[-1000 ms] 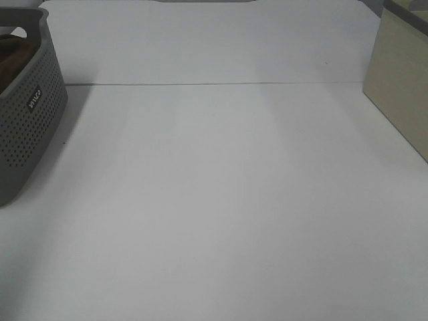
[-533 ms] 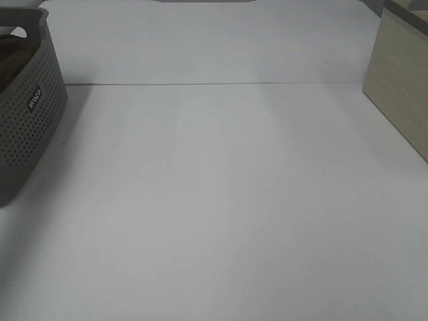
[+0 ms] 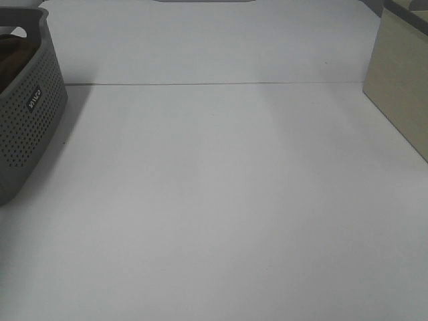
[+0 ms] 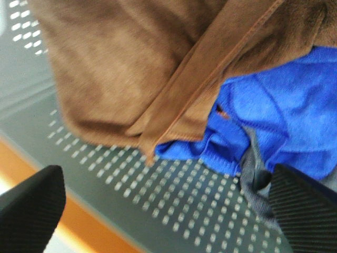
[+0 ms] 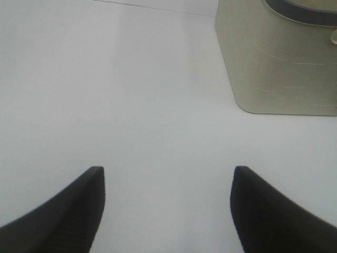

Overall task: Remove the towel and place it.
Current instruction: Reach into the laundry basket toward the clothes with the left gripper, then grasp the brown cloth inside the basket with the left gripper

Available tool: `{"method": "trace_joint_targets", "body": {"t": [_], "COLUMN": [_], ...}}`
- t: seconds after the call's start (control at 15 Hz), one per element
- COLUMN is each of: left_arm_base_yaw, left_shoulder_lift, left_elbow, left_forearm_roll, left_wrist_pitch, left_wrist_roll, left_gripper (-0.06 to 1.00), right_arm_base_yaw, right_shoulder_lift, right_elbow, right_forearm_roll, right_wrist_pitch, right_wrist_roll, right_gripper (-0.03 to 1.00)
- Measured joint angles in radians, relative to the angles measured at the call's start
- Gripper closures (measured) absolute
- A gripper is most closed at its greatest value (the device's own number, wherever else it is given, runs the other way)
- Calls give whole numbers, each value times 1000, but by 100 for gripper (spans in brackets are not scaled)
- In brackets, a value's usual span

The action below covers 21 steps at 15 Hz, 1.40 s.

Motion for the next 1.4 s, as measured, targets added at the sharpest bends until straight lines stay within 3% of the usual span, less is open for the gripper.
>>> {"method": "trace_joint_targets", "body": {"t": [0.4, 0.67, 0.8, 1.33, 1.4], "left_arm_base_yaw": [0, 0, 0, 0, 0], "left_shoulder_lift": [154, 174, 174, 202, 202], "left_elbow": [-60, -83, -83, -87, -87], "left_forearm_roll": [14, -11, -11, -48, -47], "left_wrist_pitch": [-56, -38, -41, -76, -75], "left_wrist_roll": [11, 13, 13, -37, -39], "left_gripper": [-2, 32, 43, 47, 52], "right_arm_base_yaw": [0, 0, 0, 0, 0], "right_shoulder_lift": [0, 0, 0, 0, 0], "right_elbow": [0, 0, 0, 0, 0], "right_forearm_roll": [0, 0, 0, 0, 0], "right_wrist_pitch": [0, 0, 0, 0, 0], "right_wrist_roll": [0, 0, 0, 0, 0], "right_gripper": [31, 31, 31, 31, 31]}}
